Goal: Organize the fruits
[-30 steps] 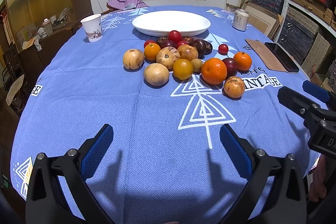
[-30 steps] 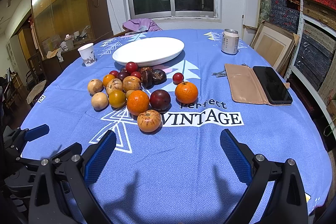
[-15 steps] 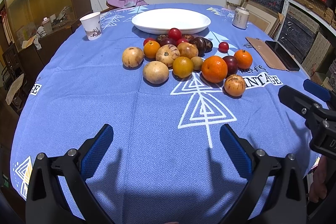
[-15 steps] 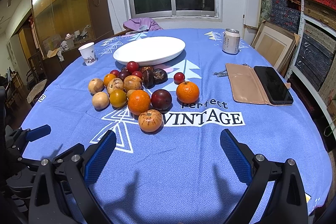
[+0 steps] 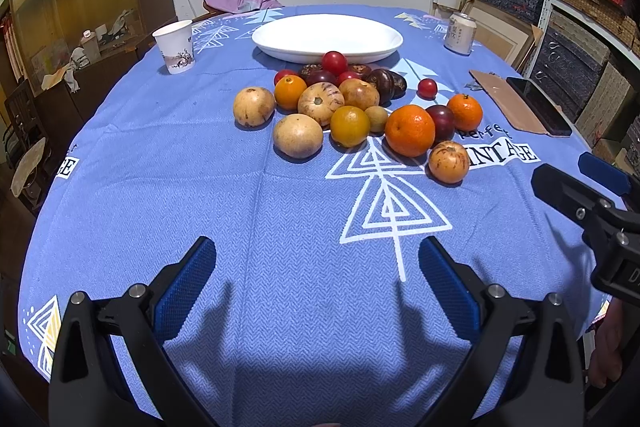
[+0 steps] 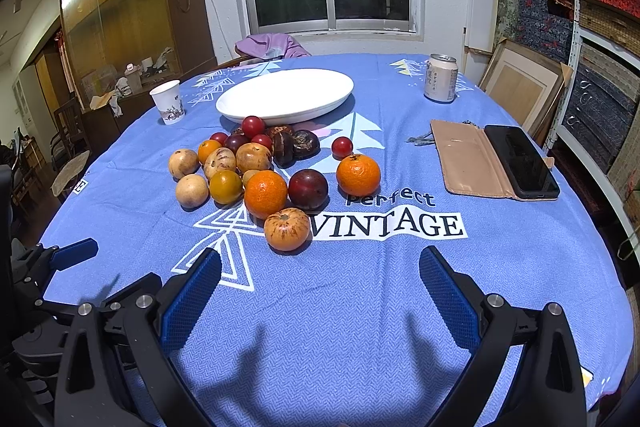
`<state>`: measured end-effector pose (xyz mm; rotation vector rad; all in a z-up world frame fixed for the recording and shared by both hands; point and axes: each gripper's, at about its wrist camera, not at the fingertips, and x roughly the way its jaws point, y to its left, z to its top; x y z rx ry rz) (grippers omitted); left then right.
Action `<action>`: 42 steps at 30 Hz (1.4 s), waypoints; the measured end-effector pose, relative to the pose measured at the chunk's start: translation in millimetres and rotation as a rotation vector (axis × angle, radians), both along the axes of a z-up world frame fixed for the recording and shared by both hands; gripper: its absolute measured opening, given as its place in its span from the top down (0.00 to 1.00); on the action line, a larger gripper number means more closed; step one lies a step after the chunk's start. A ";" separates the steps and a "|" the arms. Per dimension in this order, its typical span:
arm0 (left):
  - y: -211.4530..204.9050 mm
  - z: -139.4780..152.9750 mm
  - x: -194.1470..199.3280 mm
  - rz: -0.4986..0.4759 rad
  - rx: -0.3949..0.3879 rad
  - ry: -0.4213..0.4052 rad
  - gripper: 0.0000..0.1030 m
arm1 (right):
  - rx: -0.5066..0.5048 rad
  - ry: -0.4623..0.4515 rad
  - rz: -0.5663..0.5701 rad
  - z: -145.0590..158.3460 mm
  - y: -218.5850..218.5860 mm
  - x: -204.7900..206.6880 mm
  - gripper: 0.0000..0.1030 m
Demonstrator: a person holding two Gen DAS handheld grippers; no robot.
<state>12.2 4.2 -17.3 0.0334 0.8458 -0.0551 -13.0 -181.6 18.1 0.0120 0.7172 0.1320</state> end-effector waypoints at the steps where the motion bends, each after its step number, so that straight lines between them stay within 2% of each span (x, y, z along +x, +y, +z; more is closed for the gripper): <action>1: 0.1 -0.3 -0.1 0.000 0.000 0.001 0.04 | 0.000 0.000 0.000 -0.5 0.5 -0.3 0.03; 11: 0.3 -1.6 0.2 -0.001 0.004 0.003 0.04 | 0.005 0.014 0.010 -6.3 3.3 1.8 0.03; 16: 11.9 -7.8 5.1 0.028 0.029 -0.017 0.04 | 0.002 0.038 0.082 -17.8 2.9 6.2 0.03; 18: 21.3 -10.6 9.2 0.040 0.018 -0.015 0.04 | 0.048 0.067 0.088 -22.2 -4.1 11.0 0.03; 20: 32.8 -14.6 14.2 0.027 -0.038 0.018 0.04 | 0.127 0.118 0.098 -28.3 -13.0 18.2 0.03; 24: 49.0 -21.8 21.5 -0.098 -0.202 0.043 0.04 | 0.238 0.164 0.101 -38.9 -25.5 30.2 0.03; 27: 59.4 -20.8 31.3 -0.081 -0.236 0.031 0.04 | 0.314 0.107 0.145 -38.6 -31.2 30.5 0.03; 28: 61.0 -18.5 36.9 -0.078 -0.218 0.031 0.04 | 0.369 0.058 0.182 -36.6 -35.4 28.0 0.03; 29: 61.2 -15.5 41.0 -0.079 -0.197 0.027 0.04 | 0.383 0.033 0.198 -34.9 -36.9 27.1 0.03; 31: 60.7 -8.6 50.4 -0.083 -0.160 0.016 0.04 | 0.340 0.033 0.215 -31.3 -34.4 31.9 0.03; 32: 60.5 -6.4 53.8 -0.093 -0.157 0.012 0.04 | 0.284 0.059 0.255 -29.4 -29.0 38.0 0.03; 35: 52.3 -3.1 65.1 -0.150 -0.133 0.022 0.04 | 0.184 0.101 0.282 -26.3 -20.1 52.9 0.03; 39: 38.9 -9.5 87.0 -0.199 -0.113 0.059 0.04 | 0.118 0.166 0.342 -35.4 -4.7 69.5 0.03; 42: 34.2 -19.3 106.2 -0.195 -0.096 0.086 0.04 | 0.085 0.171 0.358 -41.6 1.7 78.9 0.03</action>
